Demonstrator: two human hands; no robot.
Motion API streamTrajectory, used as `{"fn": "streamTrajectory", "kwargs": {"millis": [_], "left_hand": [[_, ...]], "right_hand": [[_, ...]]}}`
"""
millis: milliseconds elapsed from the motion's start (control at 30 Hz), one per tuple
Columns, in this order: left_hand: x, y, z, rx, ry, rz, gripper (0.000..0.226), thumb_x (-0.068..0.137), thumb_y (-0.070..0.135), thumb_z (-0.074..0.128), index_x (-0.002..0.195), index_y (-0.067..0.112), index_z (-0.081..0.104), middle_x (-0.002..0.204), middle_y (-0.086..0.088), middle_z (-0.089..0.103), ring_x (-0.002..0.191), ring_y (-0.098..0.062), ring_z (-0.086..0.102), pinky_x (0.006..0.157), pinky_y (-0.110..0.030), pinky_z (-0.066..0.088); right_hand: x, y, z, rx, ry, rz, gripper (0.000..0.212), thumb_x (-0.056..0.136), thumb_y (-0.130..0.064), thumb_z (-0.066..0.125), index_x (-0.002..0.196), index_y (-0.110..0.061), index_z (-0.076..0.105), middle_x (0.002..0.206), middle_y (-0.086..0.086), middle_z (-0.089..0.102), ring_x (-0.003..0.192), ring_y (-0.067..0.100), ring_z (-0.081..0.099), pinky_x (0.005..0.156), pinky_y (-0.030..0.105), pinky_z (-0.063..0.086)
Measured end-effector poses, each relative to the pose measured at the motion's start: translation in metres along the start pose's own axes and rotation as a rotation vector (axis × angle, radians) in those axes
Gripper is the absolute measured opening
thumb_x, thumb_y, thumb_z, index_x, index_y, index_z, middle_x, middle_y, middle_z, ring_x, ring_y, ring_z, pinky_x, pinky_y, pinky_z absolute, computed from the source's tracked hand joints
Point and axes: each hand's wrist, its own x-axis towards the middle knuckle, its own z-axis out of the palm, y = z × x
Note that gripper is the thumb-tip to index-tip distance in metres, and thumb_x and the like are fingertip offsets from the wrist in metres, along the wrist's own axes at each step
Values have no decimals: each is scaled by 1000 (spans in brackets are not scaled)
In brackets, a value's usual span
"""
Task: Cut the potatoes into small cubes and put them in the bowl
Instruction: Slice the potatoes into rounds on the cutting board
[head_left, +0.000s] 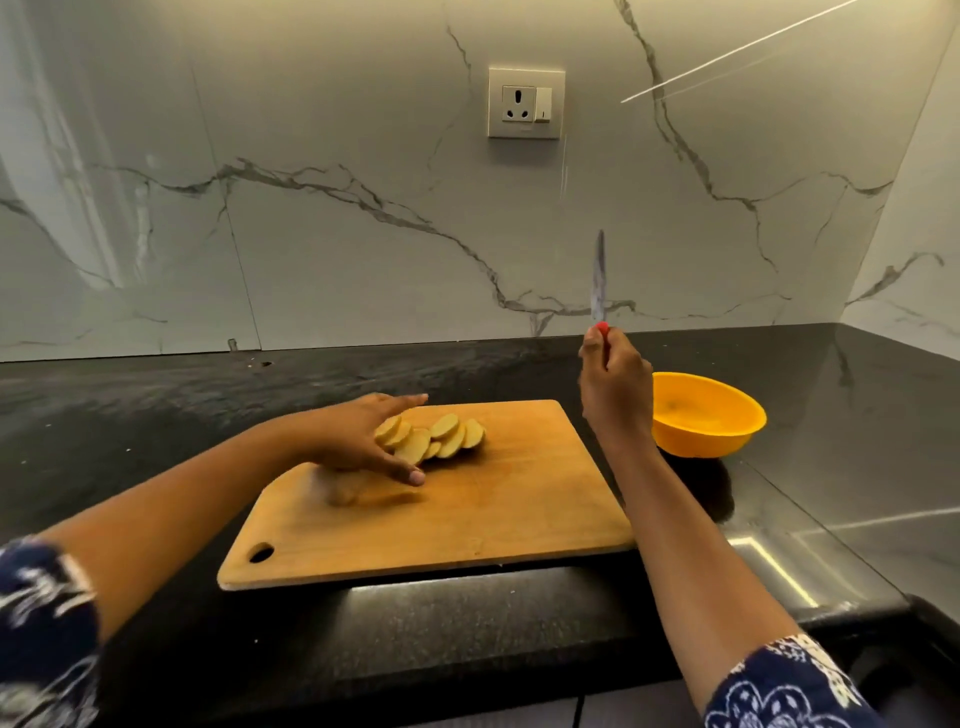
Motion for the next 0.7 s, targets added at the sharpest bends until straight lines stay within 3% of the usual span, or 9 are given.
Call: {"fn": "streamTrajectory", "kwargs": {"millis": [133,367,567,700], "left_hand": [[22,16,11,21,-16,-49,102,71,62,65,148,43,0,158,-3,8,142,-31,19,111,-44,26],[40,42,16,-75,44,-123,88,77,59,63,148,31,20,153,-7,26,134,-31,33,109,-44,33],[44,59,45,-205,426,-128,75,72,71,58,130,24,54,135,-4,54,116,-22,53,99,-42,45],[41,62,59,-91,580,-165,75,73,78,49,130,30,55,147,2,40,135,-28,36,101,-48,39]], "right_hand": [[-7,13,-15,40,-20,0,33,101,-36,36,86,-12,54,64,9,58,57,28,58,50,48,50],[-24,23,-35,15,-93,-63,34,101,-33,37,85,-8,54,55,6,50,50,31,52,45,47,45],[-33,14,-34,4,-138,-107,30,101,-30,39,87,-8,55,56,4,51,47,24,50,43,39,42],[-32,16,-34,17,-150,-63,31,101,-31,39,86,-9,54,57,1,50,48,18,46,44,34,37]]}}
